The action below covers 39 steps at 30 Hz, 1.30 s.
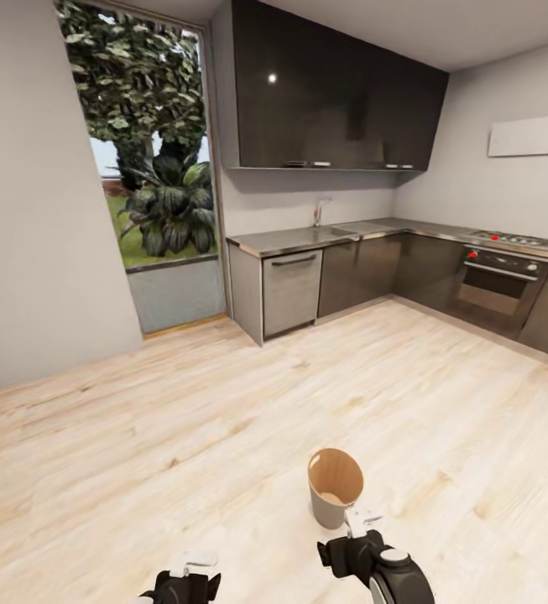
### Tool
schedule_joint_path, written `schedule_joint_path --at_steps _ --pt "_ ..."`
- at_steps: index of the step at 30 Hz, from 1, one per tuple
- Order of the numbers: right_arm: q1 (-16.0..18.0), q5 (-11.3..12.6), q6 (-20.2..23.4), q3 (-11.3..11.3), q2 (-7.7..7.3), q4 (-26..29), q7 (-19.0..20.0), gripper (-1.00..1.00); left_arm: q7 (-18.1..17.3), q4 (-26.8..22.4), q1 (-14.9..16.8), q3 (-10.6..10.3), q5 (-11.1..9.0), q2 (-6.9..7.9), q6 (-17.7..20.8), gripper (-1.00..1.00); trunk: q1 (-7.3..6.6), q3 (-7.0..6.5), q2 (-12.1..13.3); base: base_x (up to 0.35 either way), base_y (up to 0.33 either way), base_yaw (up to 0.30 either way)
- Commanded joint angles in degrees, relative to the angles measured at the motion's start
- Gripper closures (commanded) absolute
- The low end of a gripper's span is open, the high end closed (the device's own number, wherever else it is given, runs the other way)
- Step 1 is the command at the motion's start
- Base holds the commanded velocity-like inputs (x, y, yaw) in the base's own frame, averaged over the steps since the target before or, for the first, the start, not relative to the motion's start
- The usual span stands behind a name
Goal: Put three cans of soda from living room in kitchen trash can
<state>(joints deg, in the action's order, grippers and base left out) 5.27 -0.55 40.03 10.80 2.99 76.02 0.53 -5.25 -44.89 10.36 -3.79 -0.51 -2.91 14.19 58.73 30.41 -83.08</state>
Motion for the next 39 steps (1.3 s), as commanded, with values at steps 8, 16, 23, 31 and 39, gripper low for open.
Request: schedule_joint_path --at_steps 8,16,23,31,39 --pt "0.0 0.3 0.1 2.3 -0.07 0.1 -0.1 -1.00 -0.2 -1.5 0.6 -1.1 0.6 -0.25 0.8 -1.00 0.00 0.35 0.0 0.342 0.000 0.012" --pt "0.0 0.0 1.2 2.6 -0.26 0.6 0.0 -1.00 -0.2 -1.4 1.5 -1.3 0.6 -0.15 1.0 -1.00 0.00 1.04 0.0 0.343 0.000 0.002" --pt "0.5 -0.1 4.1 3.3 -0.07 0.8 -0.1 -1.00 0.1 -1.2 1.6 -1.2 0.6 -0.18 1.0 -1.00 0.00 1.68 0.0 0.343 0.000 0.000" --pt "0.6 0.0 4.3 3.8 -0.03 0.2 -0.1 -1.00 0.0 -1.0 1.6 -1.1 0.7 -0.13 1.0 -1.00 0.00 2.42 0.0 0.343 0.000 0.000" --pt "0.7 0.2 4.0 4.8 0.02 0.1 -0.2 -1.00 -0.1 -1.0 1.6 -1.2 0.6 -0.06 0.9 -1.00 0.00 3.14 0.0 0.343 0.000 0.000"
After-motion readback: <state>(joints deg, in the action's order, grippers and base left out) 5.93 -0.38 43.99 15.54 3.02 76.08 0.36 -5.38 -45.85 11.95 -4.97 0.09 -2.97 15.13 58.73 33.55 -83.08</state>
